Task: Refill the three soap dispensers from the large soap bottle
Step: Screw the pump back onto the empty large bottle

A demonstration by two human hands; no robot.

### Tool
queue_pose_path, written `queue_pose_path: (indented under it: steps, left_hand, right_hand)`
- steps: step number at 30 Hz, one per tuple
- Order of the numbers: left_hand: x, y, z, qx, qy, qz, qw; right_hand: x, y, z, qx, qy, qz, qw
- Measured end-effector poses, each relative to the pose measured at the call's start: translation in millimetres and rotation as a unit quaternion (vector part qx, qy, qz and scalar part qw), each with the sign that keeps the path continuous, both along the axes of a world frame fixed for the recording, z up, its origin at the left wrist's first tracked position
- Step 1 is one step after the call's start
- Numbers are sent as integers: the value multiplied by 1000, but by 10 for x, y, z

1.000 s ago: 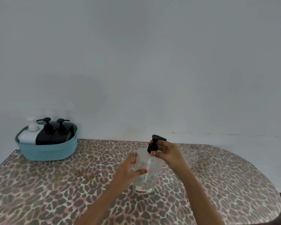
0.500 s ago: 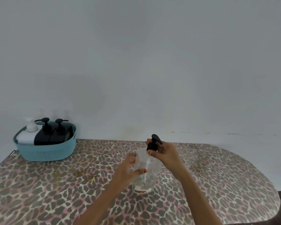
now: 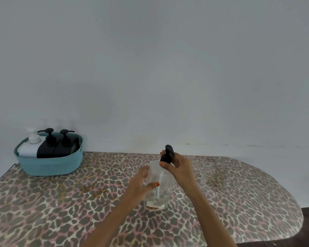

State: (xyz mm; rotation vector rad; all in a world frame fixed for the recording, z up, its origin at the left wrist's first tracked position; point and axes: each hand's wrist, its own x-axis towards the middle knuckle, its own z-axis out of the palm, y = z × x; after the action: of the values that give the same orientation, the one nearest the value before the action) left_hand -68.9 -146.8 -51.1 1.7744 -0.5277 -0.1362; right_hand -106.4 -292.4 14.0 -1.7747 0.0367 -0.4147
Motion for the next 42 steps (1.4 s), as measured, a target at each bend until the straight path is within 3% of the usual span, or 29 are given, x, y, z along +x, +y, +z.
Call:
queue_pose_path:
  steps: [7, 15, 24, 31, 42]
  left_hand:
    - [-30, 48, 6, 10, -6, 3, 1000]
    - [-136, 77, -461, 68, 25, -11, 997]
    - [12, -210, -640, 86, 14, 26, 996]
    - [400, -1039, -464, 93, 23, -15, 995]
    - [986, -2195, -484, 117, 28, -29, 992]
  right_hand:
    - [-266, -90, -415, 22, 52, 25, 998]
    - [-337, 20, -1194, -28, 162, -2, 986]
    - [-186, -144, -1345, -32, 160, -56, 985]
    - [66, -844, -1159, -29, 112, -116, 986]
    - [710, -1969, -1207, -66, 107, -123, 984]
